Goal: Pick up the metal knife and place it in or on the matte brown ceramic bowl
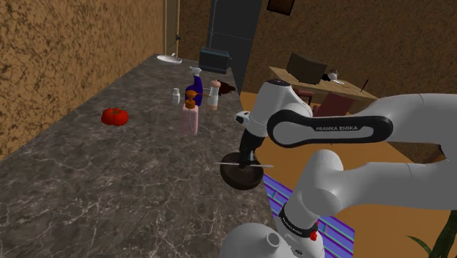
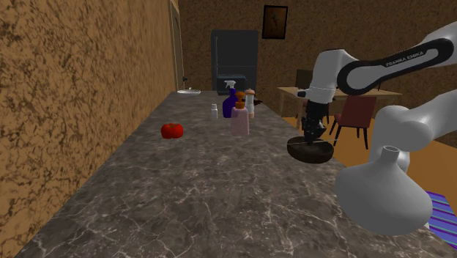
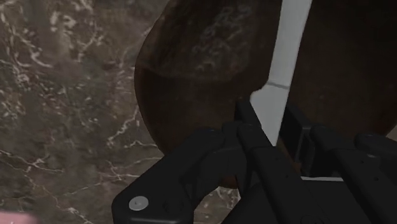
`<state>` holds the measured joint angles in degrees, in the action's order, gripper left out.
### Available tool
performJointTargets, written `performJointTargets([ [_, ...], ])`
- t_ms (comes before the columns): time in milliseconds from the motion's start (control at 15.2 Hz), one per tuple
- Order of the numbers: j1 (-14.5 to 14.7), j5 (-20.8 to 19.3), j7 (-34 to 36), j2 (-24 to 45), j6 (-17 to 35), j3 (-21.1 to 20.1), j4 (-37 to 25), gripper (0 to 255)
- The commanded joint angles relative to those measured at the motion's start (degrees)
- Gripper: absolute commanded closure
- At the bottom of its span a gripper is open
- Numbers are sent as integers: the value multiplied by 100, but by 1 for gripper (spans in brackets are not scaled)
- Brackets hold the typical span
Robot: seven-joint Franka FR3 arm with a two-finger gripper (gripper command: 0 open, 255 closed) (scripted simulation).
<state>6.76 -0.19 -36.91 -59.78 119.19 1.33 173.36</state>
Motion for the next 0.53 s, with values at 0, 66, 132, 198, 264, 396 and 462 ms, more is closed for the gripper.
performJointTargets([
  [0, -2, -2, -3, 3, 59, 3, 56, 255],
  [66, -2, -2, -3, 3, 59, 3, 56, 255],
  [132, -2, -2, -3, 3, 59, 3, 56, 255],
  [198, -2, -2, -3, 4, 59, 3, 56, 255],
  [264, -2, -2, -3, 4, 59, 3, 56, 255],
  [396, -2, -2, -3, 4, 59, 3, 56, 255],
  [462, -2, -2, -2, 4, 58, 3, 55, 0],
])
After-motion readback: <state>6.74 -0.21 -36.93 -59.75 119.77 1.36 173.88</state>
